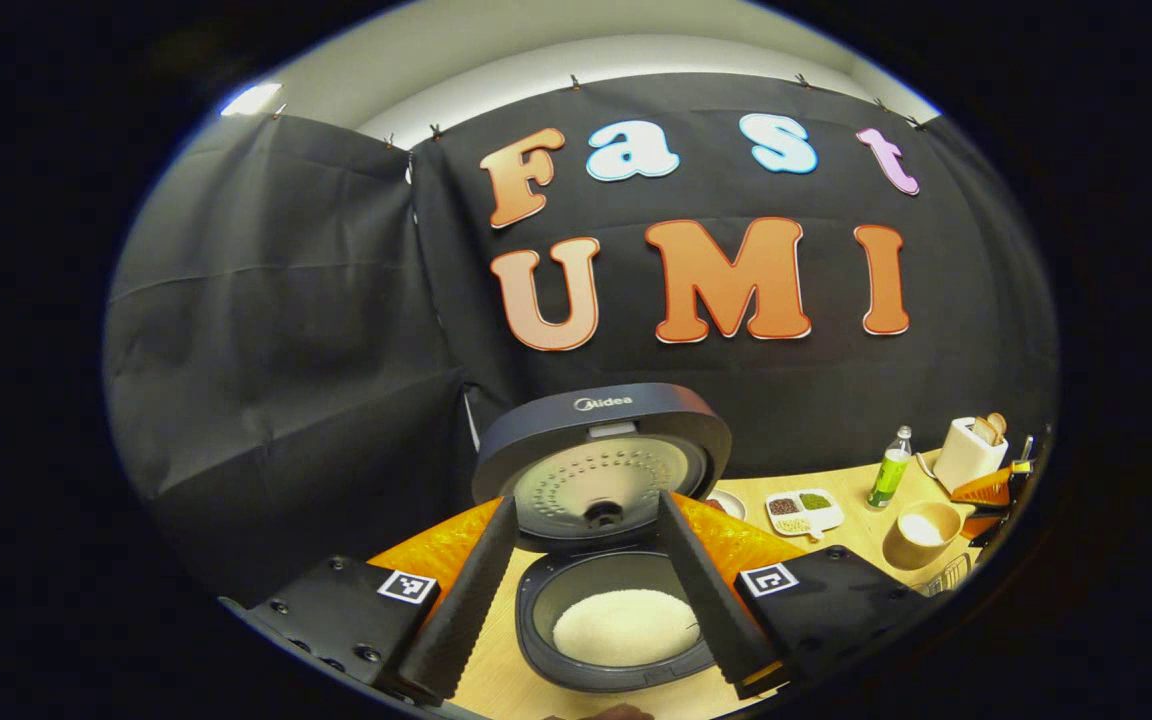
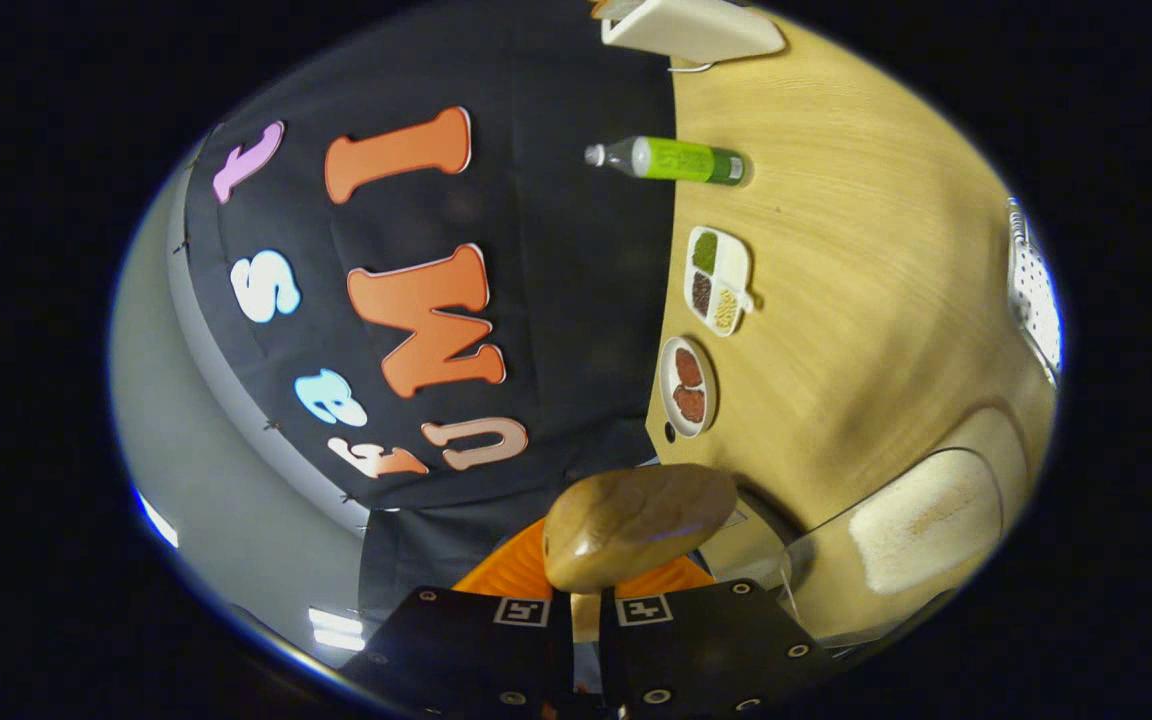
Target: Close the left gripper, press the button to open the rice cooker; take a wooden spoon from the chopstick holder with the right hand, scoop a spoonful of rice and pour it into the rice cooker, then put the wooden spoon back into the chopstick holder.
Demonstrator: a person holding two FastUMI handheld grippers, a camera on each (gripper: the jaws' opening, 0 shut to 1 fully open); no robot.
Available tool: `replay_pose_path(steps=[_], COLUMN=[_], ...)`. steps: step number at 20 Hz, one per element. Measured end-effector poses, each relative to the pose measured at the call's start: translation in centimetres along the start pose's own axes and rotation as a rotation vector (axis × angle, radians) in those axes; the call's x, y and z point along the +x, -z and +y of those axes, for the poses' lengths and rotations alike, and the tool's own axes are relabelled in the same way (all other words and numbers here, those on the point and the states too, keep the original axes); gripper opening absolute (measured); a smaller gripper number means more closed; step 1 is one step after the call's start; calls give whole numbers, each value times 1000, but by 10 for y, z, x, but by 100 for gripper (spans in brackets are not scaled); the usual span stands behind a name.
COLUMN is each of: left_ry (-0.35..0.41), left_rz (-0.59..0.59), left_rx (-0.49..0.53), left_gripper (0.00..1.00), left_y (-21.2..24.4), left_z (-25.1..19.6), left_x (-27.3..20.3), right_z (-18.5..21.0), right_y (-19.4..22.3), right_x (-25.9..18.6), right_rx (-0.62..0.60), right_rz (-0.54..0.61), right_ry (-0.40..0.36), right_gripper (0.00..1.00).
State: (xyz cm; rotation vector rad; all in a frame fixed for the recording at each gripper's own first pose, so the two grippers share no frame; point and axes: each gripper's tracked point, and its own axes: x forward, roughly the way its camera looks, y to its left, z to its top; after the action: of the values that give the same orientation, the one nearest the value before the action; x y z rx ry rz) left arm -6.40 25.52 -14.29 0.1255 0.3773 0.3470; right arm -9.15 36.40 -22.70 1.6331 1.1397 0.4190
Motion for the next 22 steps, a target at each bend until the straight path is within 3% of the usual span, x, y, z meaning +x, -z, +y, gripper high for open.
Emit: replay_pose_path(steps=[1, 3, 4, 6, 9, 10, 11, 12, 13, 14, 19, 20, 22], left_ry=[-17, -55, -75, -112, -155, -170, -186, -198, -214, -224, -263, -266, -271], left_rz=[-3, -9, -11, -13, -4, 3, 9, 16, 25, 34, 70, 71, 68], left_rx=[0, 2, 3, 3, -16, -23, -32, -40, -46, -54, -64, -53, -30], left_gripper=[95, 95, 87, 95, 89, 95, 95, 87, 87, 95, 94, 87, 87], left_y=[-1, -1, 0, 4, 12, 17, 20, 25, 29, 35, 48, 49, 49], left_z=[8, 23, 33, 50, 72, 79, 87, 93, 99, 106, 123, 122, 122], left_x=[-2, -6, -9, -14, -20, -21, -22, -23, -25, -26, -30, -29, -28], right_z=[13, 30, 36, 41, 49, 54, 56, 56, 55, 55, 60, 60, 56], right_y=[9, 26, 36, 50, 65, 68, 71, 74, 77, 81, 96, 101, 108], right_x=[13, 34, 47, 66, 92, 100, 108, 114, 120, 124, 145, 148, 152], right_rx=[-20, -64, -90, -125, -141, -143, -155, -180, -210, -249, -438, -473, -533], right_rz=[29, 73, 95, 127, 152, 157, 157, 156, 153, 151, 136, 141, 149], right_ry=[-14, -25, -19, 5, 20, 26, 36, 48, 63, 76, 120, 125, 143], right_gripper=[10, 10, 10, 10, 10, 10, 10, 10, 10, 10, 10, 10, 10])
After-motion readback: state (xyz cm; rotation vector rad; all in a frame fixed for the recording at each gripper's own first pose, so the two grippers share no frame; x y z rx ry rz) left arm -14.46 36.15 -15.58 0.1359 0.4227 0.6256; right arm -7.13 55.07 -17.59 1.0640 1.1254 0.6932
